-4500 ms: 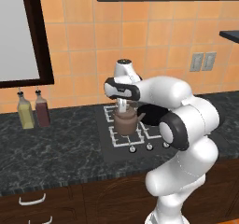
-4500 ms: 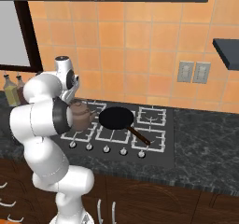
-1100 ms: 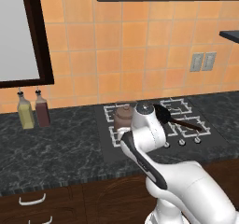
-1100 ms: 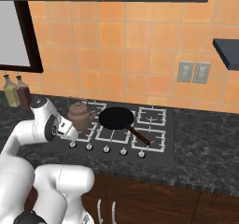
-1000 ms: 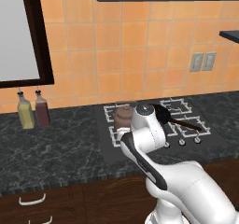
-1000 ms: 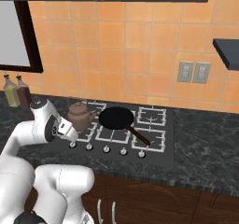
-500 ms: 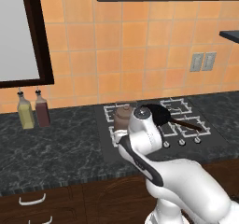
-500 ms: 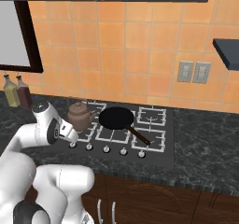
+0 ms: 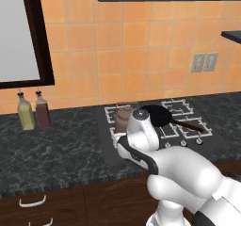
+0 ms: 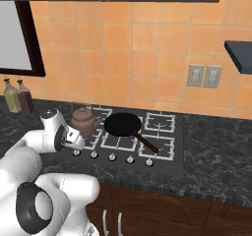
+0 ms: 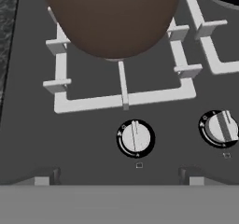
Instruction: Pick the kettle from the counter and place it on a stove burner. Then turn the burner on.
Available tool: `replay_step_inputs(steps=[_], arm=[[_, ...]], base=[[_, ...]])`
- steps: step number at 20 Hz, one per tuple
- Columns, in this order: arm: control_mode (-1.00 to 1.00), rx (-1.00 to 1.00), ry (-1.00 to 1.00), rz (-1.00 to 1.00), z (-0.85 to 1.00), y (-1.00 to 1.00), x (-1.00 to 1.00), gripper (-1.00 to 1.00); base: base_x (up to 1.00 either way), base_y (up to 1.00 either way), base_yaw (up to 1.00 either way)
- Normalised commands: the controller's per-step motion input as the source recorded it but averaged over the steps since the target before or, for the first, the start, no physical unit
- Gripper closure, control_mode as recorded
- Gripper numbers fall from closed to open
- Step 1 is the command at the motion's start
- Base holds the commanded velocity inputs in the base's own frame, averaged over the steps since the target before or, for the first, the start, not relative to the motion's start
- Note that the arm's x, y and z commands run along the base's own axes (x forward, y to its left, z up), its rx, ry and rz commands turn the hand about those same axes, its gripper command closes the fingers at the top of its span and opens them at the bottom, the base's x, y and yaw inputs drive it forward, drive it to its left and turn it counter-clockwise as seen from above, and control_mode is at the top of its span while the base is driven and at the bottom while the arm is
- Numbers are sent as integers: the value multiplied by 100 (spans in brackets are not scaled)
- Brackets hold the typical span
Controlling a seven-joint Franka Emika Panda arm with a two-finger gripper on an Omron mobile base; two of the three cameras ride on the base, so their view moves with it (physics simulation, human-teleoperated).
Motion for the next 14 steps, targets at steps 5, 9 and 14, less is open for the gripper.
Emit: replay_step_inputs(steps=[5,9,14], arm=[[-100,0,0,3,-38,0,0,-100],[-100,0,0,0,-31,0,0,-100],[-100,0,0,0,-24,0,0,-100]], base=[[0,0,0],[0,0,0],[0,0,0]])
